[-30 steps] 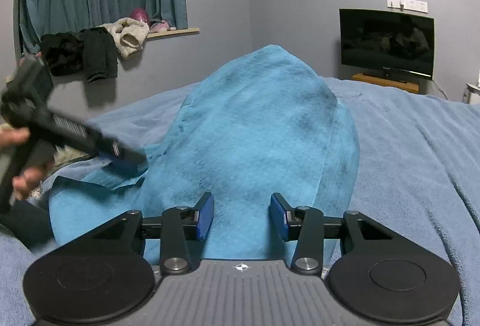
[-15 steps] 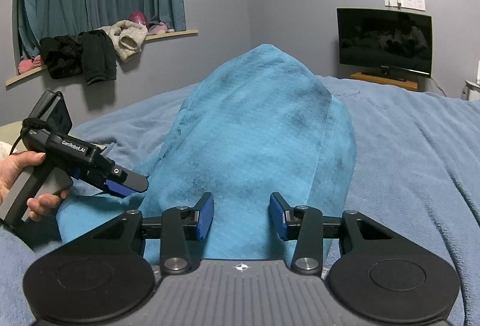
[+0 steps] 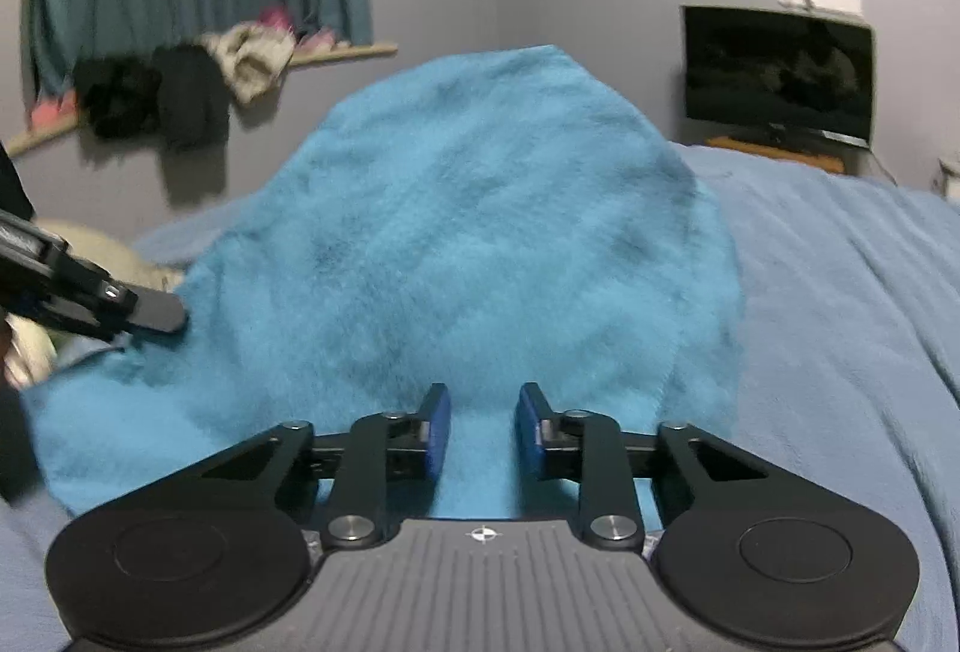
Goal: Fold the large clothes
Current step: 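Grasp the folded teal shirt's end with the left tool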
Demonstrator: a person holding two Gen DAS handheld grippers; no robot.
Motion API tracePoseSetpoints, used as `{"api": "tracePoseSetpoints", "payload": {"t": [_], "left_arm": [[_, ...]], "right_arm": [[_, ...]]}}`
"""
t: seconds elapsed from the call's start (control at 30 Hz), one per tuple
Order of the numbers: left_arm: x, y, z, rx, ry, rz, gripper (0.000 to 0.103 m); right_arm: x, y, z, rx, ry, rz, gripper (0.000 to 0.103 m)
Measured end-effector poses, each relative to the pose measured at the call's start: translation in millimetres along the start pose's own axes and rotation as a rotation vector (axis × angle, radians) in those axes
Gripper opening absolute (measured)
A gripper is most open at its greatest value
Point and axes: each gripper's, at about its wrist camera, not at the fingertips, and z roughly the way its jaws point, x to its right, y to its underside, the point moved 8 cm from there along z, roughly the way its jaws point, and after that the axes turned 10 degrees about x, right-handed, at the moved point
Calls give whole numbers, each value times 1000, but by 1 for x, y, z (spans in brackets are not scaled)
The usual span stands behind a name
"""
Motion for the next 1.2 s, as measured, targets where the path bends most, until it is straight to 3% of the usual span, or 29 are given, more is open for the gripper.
{"api": "tracePoseSetpoints", "payload": {"t": [0.1, 0.17, 0.23, 0.3, 0.33, 0.4, 0.53, 0.67, 0.9, 1.1, 1.2], "left_arm": [[-22, 8, 14, -61, -160, 57, 4], [-31, 8, 19, -77, -174, 36, 4], [-30, 7, 21, -75, -159, 29, 4], [-31, 8, 19, -78, -160, 53, 4], [-31, 7, 19, -81, -163, 64, 4], [-26, 6, 22, -85, -168, 80, 4], [-21, 8, 33, -91, -173, 106, 4], [-28, 6, 28, -86, -173, 109, 4], [-42, 1, 30, -71, -211, 100, 4], [-49, 1, 28, -76, -199, 75, 4], [-50, 3, 26, -82, -189, 67, 5]], "right_arm": [[-18, 4, 27, -21, -17, -96, 24], [-29, 3, 39, -22, -28, -140, 25], [-36, -9, 39, 6, -74, -99, 24], [-33, -29, 28, 113, -100, -28, 24], [-26, -42, 22, 184, -58, -26, 25], [-8, -59, 24, 235, 57, -37, 30], [20, -62, 72, 106, 213, -56, 30], [19, -65, 125, 69, 241, -72, 31], [-19, -66, 223, -97, 204, -224, 28], [-48, -75, 278, -116, 168, -312, 25], [-36, -80, 285, -110, 131, -232, 21]]}}
